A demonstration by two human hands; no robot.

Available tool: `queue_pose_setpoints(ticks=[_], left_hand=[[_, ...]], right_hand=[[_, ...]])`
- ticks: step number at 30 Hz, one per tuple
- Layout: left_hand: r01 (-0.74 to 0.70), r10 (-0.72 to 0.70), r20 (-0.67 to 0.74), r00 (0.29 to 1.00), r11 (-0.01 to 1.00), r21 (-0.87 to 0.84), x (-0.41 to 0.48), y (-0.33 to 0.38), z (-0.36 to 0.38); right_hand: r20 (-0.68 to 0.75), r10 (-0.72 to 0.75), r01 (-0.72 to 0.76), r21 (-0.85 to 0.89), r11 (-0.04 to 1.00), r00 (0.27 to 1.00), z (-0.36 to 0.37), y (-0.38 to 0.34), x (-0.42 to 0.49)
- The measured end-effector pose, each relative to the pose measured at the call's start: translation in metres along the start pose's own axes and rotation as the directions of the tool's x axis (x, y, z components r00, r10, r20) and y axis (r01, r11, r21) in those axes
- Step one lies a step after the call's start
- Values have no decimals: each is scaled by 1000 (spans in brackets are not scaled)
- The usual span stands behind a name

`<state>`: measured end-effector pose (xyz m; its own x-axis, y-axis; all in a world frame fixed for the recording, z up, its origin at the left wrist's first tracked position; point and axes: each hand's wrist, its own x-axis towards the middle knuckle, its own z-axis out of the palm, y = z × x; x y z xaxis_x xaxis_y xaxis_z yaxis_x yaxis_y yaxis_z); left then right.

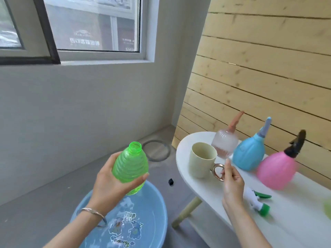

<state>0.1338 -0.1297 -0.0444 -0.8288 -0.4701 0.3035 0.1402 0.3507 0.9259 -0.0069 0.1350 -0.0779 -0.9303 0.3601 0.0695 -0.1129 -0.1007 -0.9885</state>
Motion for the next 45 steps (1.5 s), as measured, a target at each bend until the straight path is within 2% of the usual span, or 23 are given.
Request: queue_pose_setpoints(ticks=[8,11,15,17,19,21,22,24,25,26,27,28,32,33,35,36,38,39,41,45], left_hand=[[-21,22,56,998,1000,-13,-5,22,35],[-17,19,75,997,999,-32,-8,30,45],[-24,32,106,994,997,-75,-12,48,65],[-30,43,120,992,994,-105,-15,58,78],[-21,40,136,990,991,-132,-18,67,94],[-3,30,166,986,986,-165,-22,76,113],[12,23,181,983,982,-187,-24,79,122],[42,5,200,980,972,-231,-30,85,143],[57,-5,208,978,969,-242,-33,87,152],[66,-10,221,975,967,-244,-37,88,161],[74,-15,238,971,967,-243,-42,89,170],[81,-19,250,968,967,-240,-46,88,178],[125,-55,271,961,961,-247,-64,82,205],[136,-66,272,960,959,-250,-68,81,211],[145,-75,277,958,959,-241,-75,78,223],[143,-73,284,956,962,-234,-78,77,228],[135,-61,318,946,967,-218,-81,77,238],[137,-58,342,938,968,-210,-82,77,243],[145,-56,379,924,967,-209,-84,75,252],[159,-61,423,904,967,-201,-89,71,269]], right_hand=[[-55,52,-51,18,999,997,-8,15,6],[-22,78,-78,-8,997,997,-9,10,2],[104,152,-145,-67,987,983,-16,-5,-1],[132,101,-82,-139,987,986,-29,-13,1],[145,-23,57,-234,971,989,-53,-25,5],[189,-107,178,-415,892,976,-85,-35,12],[225,-102,212,-547,810,969,-101,-37,17],[290,2,237,-785,572,957,-131,-34,27],[326,83,251,-846,471,942,-141,-32,29],[355,161,263,-871,415,921,-149,-28,29],[375,206,271,-874,404,904,-156,-26,28],[386,212,274,-866,418,898,-159,-23,27],[377,71,314,-848,426,923,-167,-15,23],[360,40,305,-839,451,932,-167,-16,22],[289,-31,249,-759,601,957,-171,-27,24],[241,-71,220,-676,703,968,-174,-38,26],[171,-128,188,-403,895,977,-178,-69,28],[154,-142,178,-257,950,978,-180,-86,29],[147,-160,168,-45,985,976,-179,-117,30],[146,-226,190,226,955,963,-174,-165,21]])
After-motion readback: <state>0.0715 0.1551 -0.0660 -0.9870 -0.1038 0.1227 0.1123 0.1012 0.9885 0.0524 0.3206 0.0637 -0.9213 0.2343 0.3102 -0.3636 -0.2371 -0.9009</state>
